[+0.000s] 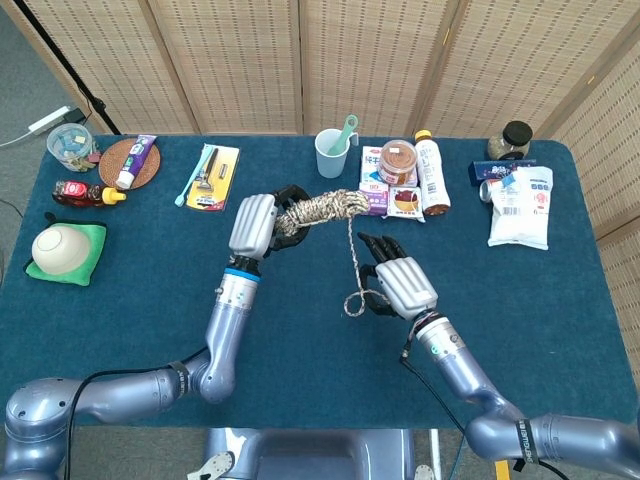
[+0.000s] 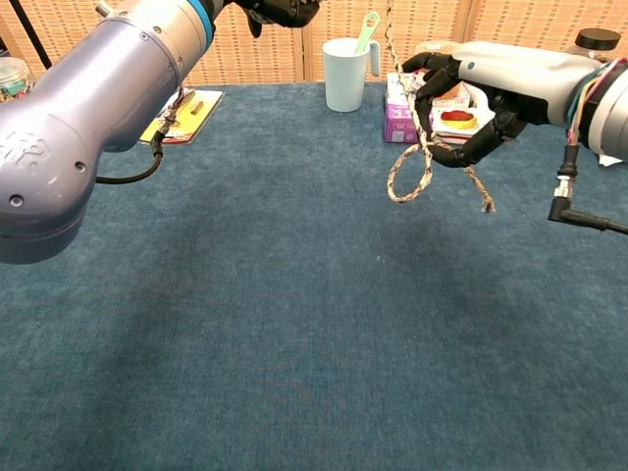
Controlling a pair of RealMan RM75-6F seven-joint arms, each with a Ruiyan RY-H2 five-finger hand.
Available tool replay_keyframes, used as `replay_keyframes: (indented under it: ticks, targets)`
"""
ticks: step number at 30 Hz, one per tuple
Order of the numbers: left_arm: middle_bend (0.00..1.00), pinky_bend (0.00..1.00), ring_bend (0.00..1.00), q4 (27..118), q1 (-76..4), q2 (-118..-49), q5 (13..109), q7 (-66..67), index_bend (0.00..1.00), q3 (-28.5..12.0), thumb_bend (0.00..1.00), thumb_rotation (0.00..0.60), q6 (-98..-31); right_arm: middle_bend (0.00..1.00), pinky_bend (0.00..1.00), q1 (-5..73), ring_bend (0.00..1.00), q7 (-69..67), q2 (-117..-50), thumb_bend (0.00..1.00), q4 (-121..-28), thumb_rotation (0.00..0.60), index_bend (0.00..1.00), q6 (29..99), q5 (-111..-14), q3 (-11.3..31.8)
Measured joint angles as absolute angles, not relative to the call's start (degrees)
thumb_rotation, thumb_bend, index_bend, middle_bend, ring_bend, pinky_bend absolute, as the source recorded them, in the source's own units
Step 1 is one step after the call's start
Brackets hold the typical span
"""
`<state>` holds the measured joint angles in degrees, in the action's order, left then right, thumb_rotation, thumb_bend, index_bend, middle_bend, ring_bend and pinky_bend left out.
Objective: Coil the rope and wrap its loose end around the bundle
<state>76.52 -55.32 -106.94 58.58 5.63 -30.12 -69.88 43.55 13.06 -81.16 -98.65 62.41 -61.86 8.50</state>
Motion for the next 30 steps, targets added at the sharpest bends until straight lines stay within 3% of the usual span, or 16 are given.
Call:
replay_keyframes:
  ticks: [10,30]
  targets:
    - [0.54,0.67,0.53,77.4,-55.7,-107.4,56.1,6.2,0.7,-32.7,0.59,0.6,-70.7,0.0,0.0,41.5,0.0,12.4,-82.9,0.53,-92.1,0.6,0.74,60.0,-62.2,6.3]
    - [0.54,0.67,0.53,79.2,-55.3,-105.7,55.8,6.3,0.7,-33.3,0.59,0.6,-71.1,0.0,0.0,37.9,0.0,14.1,-85.4,0.53,-86.9,0.6,0.74,56.7,-64.9,2.5]
